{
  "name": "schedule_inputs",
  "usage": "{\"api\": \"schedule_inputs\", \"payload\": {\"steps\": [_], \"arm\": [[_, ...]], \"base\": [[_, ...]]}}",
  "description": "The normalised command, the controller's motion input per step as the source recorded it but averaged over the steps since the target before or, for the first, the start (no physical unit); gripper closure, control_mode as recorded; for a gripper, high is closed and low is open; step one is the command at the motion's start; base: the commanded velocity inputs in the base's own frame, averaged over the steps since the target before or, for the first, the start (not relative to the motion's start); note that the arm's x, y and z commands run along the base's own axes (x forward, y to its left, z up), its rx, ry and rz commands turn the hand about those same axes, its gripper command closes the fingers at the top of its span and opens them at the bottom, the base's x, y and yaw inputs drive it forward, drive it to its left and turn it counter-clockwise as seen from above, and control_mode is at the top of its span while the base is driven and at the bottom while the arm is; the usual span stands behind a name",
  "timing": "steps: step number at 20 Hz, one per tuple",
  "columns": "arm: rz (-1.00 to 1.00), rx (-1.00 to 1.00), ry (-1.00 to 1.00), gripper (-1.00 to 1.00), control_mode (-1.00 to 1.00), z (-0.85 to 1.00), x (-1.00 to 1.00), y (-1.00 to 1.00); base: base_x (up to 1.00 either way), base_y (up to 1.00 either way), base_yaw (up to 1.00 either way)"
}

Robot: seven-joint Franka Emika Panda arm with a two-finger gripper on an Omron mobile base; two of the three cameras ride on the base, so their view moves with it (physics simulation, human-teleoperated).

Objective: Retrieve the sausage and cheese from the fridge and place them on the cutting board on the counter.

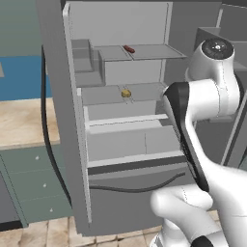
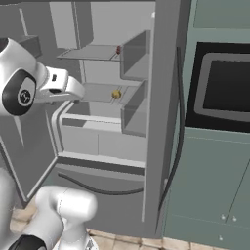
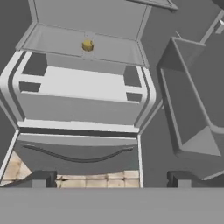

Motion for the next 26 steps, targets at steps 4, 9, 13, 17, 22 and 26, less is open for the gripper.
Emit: {"api": "schedule_inputs", "payload": {"steps": [4,9,13,17,22,26], "arm": [[0.0,0.0,0.0,-1.0,1.0,0.0,0.0,0.0],[0.0,0.0,0.0,-1.0,1.0,0.0,0.0,0.0],[0.0,0.0,0.0,-1.0,1.0,0.0,0.0,0.0],[0.0,0.0,0.0,-1.0,1.0,0.0,0.0,0.0],[0.0,0.0,0.0,-1.0,1.0,0.0,0.0,0.0],[0.0,0.0,0.0,-1.0,1.0,0.0,0.0,0.0]], "base": [[0.46,0.13,0.07],[0.55,0.04,0.04],[0.6,0.0,0.0],[0.75,0.0,0.0],[0.71,0.0,0.0],[0.64,0.0,0.0]]}}
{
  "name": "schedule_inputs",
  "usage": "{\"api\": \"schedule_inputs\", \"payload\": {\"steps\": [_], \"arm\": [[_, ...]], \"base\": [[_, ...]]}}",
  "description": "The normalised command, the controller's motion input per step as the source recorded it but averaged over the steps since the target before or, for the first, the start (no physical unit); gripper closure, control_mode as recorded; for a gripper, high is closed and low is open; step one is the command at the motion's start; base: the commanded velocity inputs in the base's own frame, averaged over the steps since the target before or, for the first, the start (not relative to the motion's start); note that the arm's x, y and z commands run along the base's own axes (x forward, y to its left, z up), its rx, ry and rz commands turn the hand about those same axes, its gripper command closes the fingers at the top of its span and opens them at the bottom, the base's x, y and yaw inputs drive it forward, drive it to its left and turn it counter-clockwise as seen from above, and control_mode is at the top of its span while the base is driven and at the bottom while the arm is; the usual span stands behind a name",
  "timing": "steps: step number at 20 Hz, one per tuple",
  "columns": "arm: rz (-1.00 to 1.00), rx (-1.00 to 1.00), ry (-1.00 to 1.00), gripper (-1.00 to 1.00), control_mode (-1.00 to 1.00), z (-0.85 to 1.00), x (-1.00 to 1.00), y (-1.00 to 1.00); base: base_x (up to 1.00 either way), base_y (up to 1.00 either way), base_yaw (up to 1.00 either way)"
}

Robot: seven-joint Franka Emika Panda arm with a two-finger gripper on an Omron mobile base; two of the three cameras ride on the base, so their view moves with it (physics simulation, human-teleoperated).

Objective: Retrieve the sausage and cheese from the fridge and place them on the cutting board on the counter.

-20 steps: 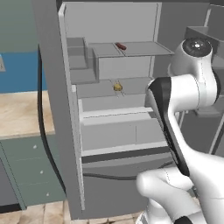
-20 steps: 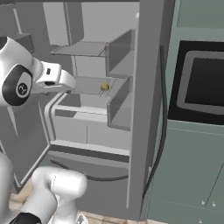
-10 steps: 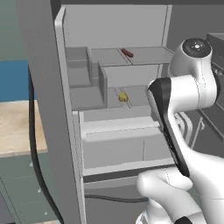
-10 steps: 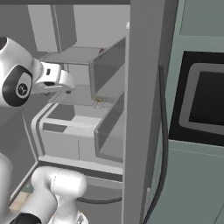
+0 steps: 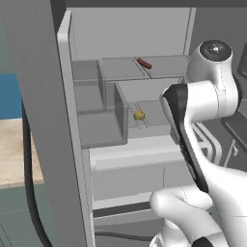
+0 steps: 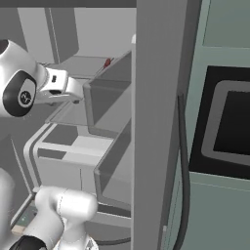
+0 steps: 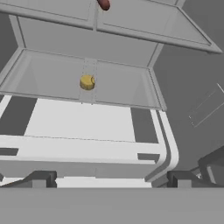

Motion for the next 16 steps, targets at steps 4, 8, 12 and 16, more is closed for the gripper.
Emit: {"api": "schedule_inputs", "payload": {"steps": [4,8,12,16], "arm": [[0.0,0.0,0.03,-1.0,-1.0,-0.08,0.0,0.0],[0.01,0.01,0.04,-1.0,-1.0,-0.58,0.06,0.0],[0.01,0.05,0.04,-1.0,-1.0,-0.55,0.32,0.0],[0.0,0.06,0.12,-1.0,-1.0,-0.55,0.31,-0.03]], "base": [[0.01,0.0,0.0],[0.0,0.0,0.0],[0.0,0.0,0.0],[0.0,0.0,0.0]]}}
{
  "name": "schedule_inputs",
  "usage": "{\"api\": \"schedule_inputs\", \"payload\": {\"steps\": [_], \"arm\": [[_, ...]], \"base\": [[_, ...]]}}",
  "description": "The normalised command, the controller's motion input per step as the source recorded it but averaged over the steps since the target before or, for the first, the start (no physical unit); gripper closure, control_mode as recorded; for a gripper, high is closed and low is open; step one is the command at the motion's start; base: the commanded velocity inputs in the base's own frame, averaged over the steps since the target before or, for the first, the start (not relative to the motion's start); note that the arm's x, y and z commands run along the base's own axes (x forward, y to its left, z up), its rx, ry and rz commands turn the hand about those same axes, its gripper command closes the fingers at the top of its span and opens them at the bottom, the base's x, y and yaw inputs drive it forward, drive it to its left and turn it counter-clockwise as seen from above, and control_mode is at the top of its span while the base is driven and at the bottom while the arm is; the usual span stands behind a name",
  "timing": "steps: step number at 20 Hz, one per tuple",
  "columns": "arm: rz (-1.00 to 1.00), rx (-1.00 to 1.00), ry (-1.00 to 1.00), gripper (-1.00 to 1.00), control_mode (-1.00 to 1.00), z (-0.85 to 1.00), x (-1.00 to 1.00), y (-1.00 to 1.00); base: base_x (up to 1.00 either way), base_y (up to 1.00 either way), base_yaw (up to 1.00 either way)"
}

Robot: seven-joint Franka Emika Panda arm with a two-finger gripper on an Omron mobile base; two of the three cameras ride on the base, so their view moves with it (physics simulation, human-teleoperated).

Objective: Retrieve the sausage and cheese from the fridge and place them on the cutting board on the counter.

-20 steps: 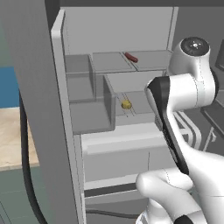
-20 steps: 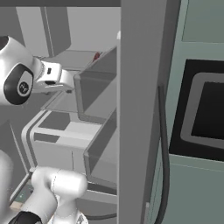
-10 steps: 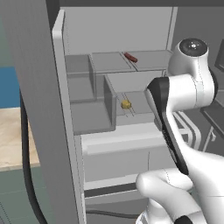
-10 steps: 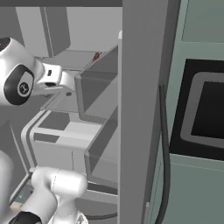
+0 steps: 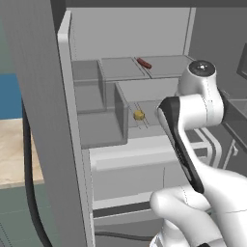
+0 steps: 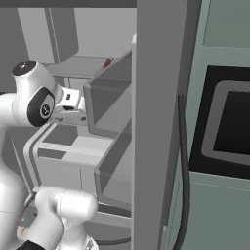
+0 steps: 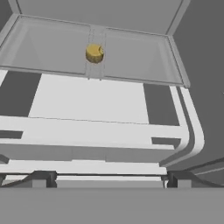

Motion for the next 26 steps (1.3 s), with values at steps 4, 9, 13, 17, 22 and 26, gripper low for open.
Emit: {"api": "schedule_inputs", "payload": {"steps": [4,9,13,17,22,26], "arm": [[0.03,0.02,0.01,-1.0,-1.0,-0.37,0.06,0.0],[0.04,0.05,0.03,-1.0,-1.0,-0.13,0.17,0.0],[0.07,0.16,0.07,-1.0,-1.0,-0.01,0.16,0.0],[0.09,0.1,0.09,-1.0,-1.0,-0.16,0.32,0.04],[0.03,0.02,0.02,-1.0,-1.0,-0.42,0.31,0.21],[0.0,0.0,-0.01,-1.0,-1.0,-0.31,0.25,0.12]], "base": [[0.0,0.0,0.0],[0.0,0.0,0.0],[0.0,0.0,0.0],[0.0,0.0,0.0],[0.0,0.0,0.0],[0.0,0.0,0.0]]}}
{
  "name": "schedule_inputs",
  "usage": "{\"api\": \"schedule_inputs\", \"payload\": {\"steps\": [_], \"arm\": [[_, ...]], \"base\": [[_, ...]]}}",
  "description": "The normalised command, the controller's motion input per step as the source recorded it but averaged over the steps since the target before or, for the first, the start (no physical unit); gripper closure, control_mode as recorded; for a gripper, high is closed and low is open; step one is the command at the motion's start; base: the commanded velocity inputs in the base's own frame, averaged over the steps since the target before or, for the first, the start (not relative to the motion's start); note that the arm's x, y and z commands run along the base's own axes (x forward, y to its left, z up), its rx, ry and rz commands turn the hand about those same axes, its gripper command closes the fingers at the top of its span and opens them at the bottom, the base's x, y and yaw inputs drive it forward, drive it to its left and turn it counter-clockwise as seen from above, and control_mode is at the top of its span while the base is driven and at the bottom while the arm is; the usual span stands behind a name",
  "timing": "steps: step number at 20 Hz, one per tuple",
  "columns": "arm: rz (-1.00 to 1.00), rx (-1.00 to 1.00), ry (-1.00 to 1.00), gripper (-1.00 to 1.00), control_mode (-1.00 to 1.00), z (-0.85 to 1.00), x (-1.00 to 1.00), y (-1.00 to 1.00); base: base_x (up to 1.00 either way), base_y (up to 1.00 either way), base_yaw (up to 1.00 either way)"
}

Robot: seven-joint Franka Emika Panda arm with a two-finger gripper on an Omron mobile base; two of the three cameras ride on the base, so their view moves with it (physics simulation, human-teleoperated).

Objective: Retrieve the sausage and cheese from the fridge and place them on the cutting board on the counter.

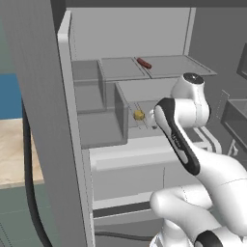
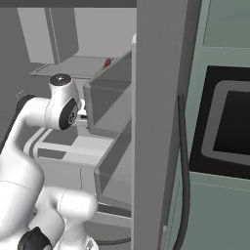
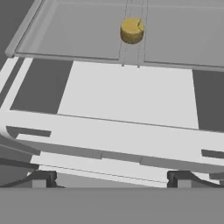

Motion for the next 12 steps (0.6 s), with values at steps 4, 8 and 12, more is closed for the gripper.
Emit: {"api": "schedule_inputs", "payload": {"steps": [4,8,12], "arm": [[0.0,0.0,-0.05,-1.0,-1.0,-0.32,0.07,0.17],[0.0,0.0,0.0,-1.0,-1.0,-0.36,0.17,0.2],[0.0,0.0,0.0,-1.0,-1.0,-0.14,0.41,0.03]], "base": [[0.0,0.0,0.0],[0.0,0.0,0.0],[0.0,0.0,0.0]]}}
